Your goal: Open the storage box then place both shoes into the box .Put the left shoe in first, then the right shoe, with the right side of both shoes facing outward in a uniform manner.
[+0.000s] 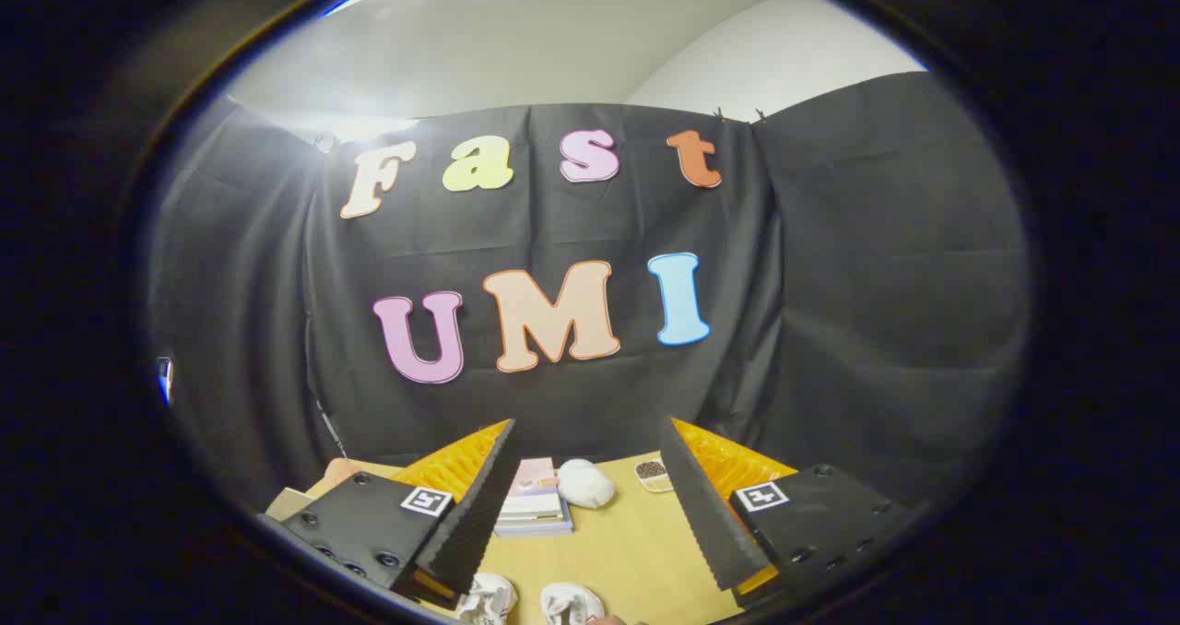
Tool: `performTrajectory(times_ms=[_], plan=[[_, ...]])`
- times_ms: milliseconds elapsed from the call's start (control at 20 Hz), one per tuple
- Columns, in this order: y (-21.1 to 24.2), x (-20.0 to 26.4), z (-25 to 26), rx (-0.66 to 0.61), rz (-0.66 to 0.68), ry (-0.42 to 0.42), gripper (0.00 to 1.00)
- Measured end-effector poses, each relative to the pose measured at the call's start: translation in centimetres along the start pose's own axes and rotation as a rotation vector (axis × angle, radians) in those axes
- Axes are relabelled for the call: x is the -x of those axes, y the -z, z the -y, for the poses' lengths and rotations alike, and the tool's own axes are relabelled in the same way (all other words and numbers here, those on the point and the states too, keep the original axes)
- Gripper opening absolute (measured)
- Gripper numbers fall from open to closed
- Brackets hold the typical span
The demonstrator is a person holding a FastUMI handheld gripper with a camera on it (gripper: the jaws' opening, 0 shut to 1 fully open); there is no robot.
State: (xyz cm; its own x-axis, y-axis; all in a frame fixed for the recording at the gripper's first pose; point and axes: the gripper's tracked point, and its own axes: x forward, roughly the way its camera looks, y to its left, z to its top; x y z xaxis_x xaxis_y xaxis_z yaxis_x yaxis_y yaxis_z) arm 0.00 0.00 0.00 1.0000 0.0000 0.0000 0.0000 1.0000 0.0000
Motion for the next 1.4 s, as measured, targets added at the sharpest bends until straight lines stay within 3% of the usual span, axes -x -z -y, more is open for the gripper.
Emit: performTrajectory(times_ms=[400,750,1150,1400], plan=[[-1.4,-6.3,4.6,0.029,-0.001,-0.057,0.95],[-0.8,-7.2,5.6,-0.012,-0.019,-0.077,0.96],[2.8,-3.9,-0.1,-0.098,-0.058,-0.077,0.96],[8.0,-1.9,-6.1,-0.242,-0.155,-0.129,0.96]])
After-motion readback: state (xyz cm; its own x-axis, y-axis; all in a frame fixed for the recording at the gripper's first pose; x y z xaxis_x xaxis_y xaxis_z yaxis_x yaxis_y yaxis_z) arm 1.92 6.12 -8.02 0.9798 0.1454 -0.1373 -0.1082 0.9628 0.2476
